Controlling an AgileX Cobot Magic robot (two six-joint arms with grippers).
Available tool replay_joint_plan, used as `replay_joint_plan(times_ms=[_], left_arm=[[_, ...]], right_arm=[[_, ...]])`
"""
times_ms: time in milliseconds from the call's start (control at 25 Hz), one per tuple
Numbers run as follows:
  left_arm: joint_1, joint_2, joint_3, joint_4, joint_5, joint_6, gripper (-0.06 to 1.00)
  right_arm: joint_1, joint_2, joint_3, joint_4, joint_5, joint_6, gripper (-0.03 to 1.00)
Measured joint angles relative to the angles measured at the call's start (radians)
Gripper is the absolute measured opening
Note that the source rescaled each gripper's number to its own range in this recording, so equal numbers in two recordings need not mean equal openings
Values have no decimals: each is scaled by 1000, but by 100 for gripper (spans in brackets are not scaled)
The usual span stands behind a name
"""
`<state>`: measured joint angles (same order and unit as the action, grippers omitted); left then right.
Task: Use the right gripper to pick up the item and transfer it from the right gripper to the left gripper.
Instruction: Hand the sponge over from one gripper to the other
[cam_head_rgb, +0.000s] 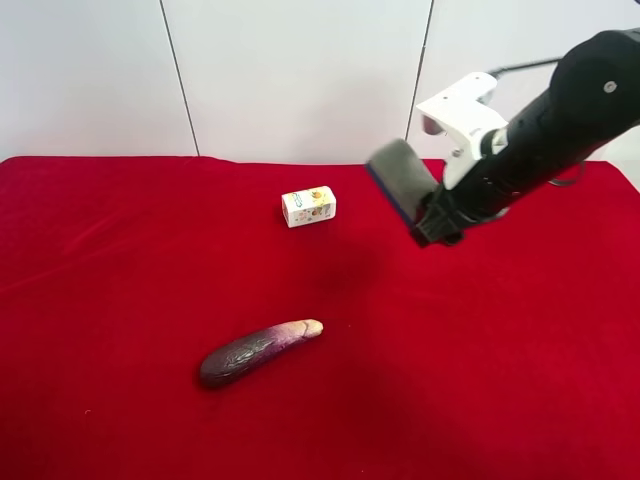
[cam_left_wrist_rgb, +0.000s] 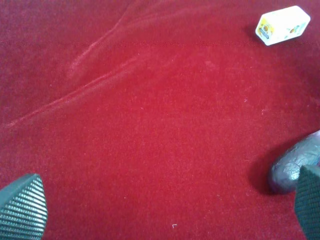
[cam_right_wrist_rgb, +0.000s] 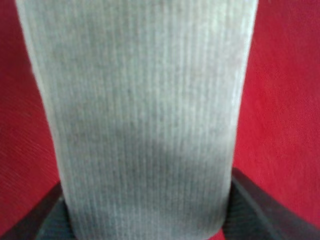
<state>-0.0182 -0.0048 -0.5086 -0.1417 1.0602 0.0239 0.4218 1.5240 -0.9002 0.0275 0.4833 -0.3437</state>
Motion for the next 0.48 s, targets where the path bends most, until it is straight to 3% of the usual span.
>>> replay_joint_plan(times_ms=[480], left_arm=[[0, 0, 0, 0, 0, 0, 100]], right_arm=[[263, -2, 2, 96, -384, -244, 0]])
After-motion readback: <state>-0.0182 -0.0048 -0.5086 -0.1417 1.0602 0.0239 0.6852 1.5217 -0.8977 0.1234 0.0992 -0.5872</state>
